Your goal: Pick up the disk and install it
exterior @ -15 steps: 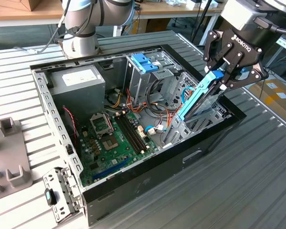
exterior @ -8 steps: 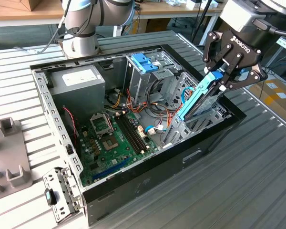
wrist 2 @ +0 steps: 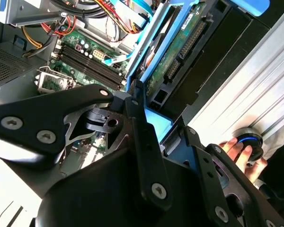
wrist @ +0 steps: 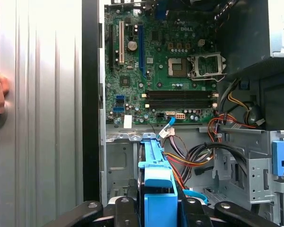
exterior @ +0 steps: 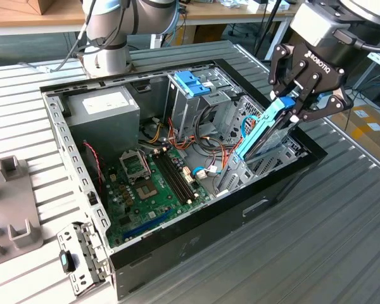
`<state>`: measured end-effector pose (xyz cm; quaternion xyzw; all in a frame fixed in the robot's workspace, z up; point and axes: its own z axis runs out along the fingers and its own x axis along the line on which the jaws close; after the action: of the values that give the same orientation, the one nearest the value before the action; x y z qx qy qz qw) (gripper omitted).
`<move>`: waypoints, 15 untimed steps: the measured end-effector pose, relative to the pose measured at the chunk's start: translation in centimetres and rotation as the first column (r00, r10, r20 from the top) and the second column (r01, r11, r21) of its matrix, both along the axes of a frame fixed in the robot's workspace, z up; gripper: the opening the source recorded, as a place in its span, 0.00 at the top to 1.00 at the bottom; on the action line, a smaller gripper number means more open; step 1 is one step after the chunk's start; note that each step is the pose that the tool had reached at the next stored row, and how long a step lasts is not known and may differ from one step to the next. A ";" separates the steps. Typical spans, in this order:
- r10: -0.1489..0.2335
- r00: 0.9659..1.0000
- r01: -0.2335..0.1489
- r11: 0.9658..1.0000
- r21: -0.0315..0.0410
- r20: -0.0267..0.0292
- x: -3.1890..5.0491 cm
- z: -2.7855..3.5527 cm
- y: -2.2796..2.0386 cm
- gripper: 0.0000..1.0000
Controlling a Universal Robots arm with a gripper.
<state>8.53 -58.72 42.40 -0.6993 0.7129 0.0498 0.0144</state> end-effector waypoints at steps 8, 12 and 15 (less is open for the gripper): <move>0.000 1.000 0.000 1.000 0.000 0.000 0.00 -0.58 0.00 0.63; 0.000 1.000 0.000 1.000 0.000 0.000 0.00 -0.82 0.00 0.63; 0.000 1.000 0.000 1.000 0.000 0.000 0.00 -1.00 0.00 0.63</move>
<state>8.53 -58.72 41.40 -0.6993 0.7129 0.0498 0.0144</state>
